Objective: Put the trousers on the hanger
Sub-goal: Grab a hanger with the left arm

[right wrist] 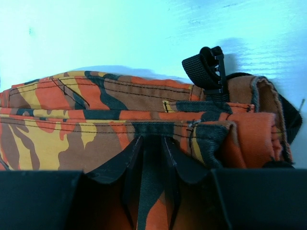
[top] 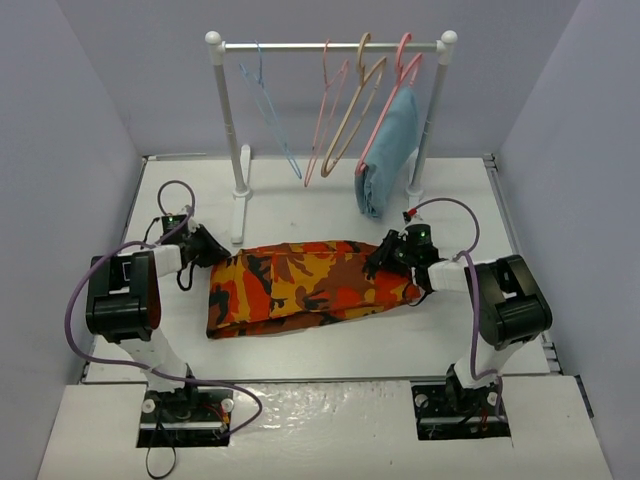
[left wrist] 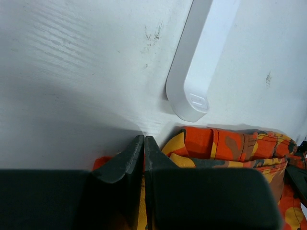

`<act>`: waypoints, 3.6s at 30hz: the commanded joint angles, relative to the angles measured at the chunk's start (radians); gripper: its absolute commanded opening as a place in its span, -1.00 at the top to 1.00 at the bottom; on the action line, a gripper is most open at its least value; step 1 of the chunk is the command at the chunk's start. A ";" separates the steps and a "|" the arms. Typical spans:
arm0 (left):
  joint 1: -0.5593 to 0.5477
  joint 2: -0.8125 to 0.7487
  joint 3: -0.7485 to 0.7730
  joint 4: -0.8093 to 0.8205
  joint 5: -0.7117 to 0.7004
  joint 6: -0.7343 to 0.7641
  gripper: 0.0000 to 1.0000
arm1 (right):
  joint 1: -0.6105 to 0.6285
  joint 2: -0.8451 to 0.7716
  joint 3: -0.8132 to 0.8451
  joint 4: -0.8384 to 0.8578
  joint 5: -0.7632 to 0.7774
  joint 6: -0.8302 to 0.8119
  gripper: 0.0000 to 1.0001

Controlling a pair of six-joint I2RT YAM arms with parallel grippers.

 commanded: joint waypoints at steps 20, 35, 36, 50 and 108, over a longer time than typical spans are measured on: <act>-0.229 -0.312 0.810 -0.542 -0.409 0.096 -0.76 | 0.005 -0.519 0.310 -0.734 0.320 -0.284 -0.66; -0.512 0.167 1.607 -0.646 -0.765 0.183 -0.71 | 0.005 -0.589 0.264 -0.740 0.285 -0.283 -0.69; -0.518 0.201 1.638 -0.656 -0.779 0.185 -0.67 | 0.006 -0.593 0.261 -0.741 0.285 -0.283 -0.69; -0.557 0.294 1.672 -0.723 -0.891 0.227 0.29 | 0.003 -0.630 0.225 -0.746 0.284 -0.280 -0.69; -0.541 -0.223 1.111 -0.596 -0.760 0.485 1.00 | 0.077 -0.605 0.207 -0.745 0.216 -0.301 -0.70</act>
